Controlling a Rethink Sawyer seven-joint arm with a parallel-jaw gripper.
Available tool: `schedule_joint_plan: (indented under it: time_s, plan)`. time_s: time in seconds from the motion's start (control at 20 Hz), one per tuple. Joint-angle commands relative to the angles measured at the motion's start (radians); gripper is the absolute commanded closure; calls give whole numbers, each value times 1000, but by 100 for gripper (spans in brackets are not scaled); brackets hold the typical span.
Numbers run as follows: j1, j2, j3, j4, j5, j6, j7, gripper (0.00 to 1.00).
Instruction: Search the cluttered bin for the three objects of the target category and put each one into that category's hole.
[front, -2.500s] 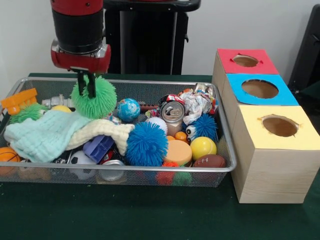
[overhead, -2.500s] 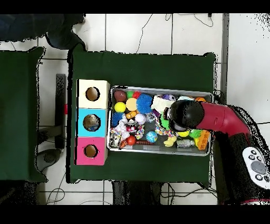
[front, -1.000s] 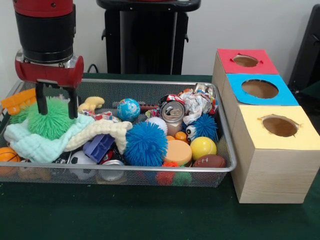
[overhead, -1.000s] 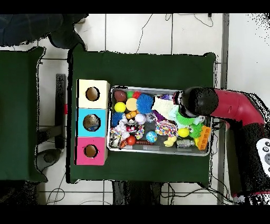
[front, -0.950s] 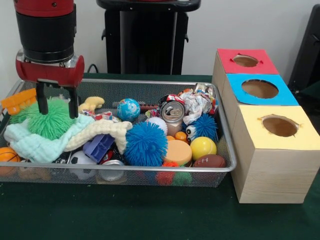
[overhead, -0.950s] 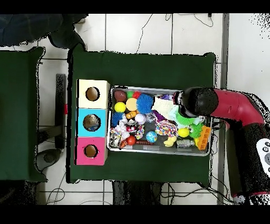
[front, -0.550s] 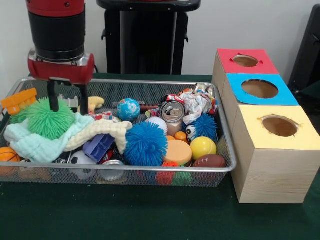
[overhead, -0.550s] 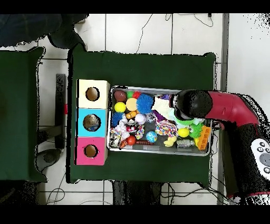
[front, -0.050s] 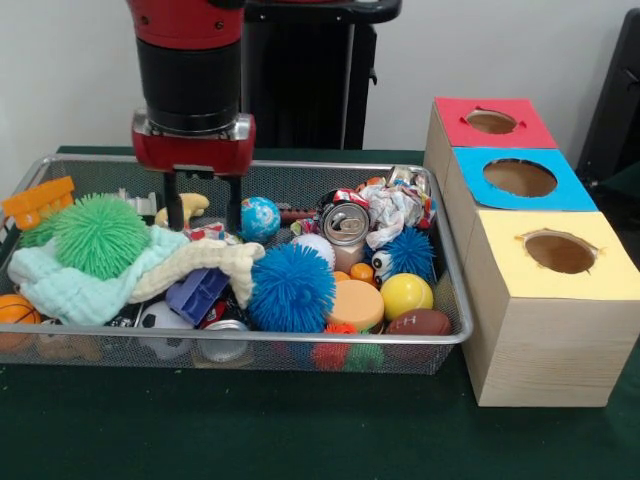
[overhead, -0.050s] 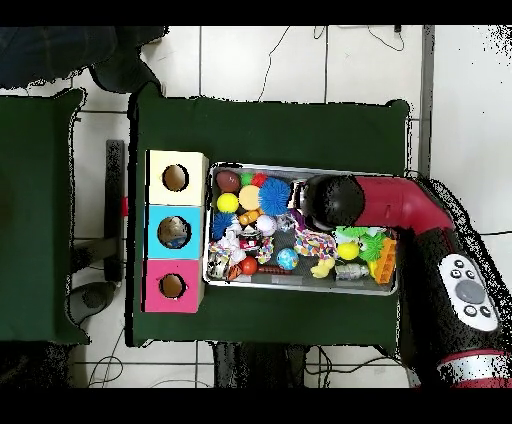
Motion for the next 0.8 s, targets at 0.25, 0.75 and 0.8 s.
schedule_joint_plan:
  time_s: [0.25,0.75,0.8]
  plan:
    - [41,115,-15,56,-51,-144,33,0]
    - [66,263,-80,-55,-98,-268,33,0]
    - [65,256,-85,-48,-93,-263,28,0]
